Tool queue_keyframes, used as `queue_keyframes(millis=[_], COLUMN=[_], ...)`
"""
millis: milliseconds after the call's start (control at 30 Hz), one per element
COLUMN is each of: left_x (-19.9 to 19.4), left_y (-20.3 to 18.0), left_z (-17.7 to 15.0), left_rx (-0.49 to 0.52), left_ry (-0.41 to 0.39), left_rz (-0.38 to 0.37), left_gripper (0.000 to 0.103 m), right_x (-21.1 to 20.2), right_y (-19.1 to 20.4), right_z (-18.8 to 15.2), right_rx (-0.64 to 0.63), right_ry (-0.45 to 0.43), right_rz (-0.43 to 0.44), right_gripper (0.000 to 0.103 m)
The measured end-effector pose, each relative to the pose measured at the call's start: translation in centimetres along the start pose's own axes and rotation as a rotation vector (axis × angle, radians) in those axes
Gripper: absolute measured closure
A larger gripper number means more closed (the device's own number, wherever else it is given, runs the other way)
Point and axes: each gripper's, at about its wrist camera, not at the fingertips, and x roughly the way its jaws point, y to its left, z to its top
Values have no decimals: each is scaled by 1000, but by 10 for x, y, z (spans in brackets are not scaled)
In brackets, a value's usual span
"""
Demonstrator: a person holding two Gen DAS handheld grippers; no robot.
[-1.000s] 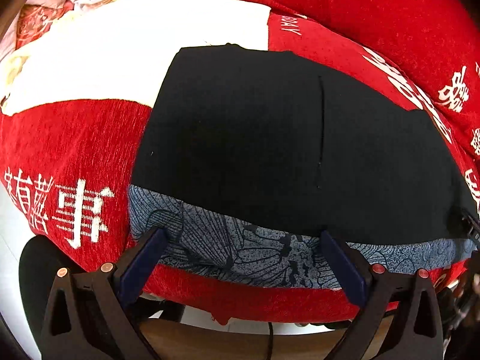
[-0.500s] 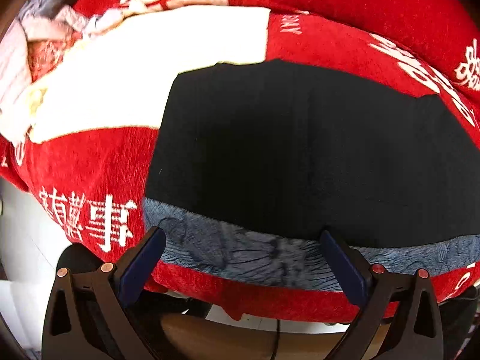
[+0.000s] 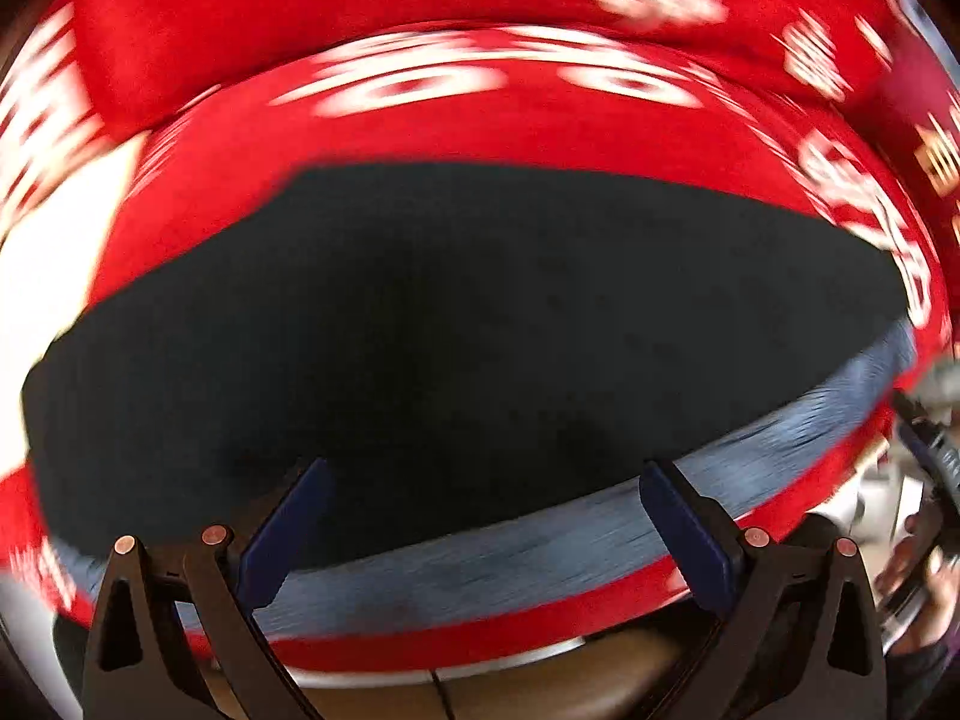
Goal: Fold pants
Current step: 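Grasp the pants edge with the left gripper while the right gripper lifts the waistband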
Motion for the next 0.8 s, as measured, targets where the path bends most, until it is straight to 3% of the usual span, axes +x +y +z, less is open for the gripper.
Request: queue_keyframes(millis=[67,167,233,333,533,667,800], left_x=[10,31,47,47,49,48,48], left_y=[-43,-80,-86,-91,-110,-104,-100], left_z=[19,42,47,57,71,63,66], left_rx=[35,1,-32,-101,-106,-110,-105], left_ry=[7,58,89,41,-7,-55,-53], left_rz=[0,18,99,132,195,162,143], left_gripper=[0,0,0,0,0,0,0], right_x=[6,15,19,23,18,10,12], right_y=[-5,-15,-16,-16,-17,-28,-48], right_z=[-2,0,2,2,10,11,-6], right_rx=[19,51,50,46,40,65,96], right_ry=[7,20,25,20,-66,-90,-123], right_rz=[5,61,94,140,170,308,364], right_gripper=[0,0,0,0,0,0,0])
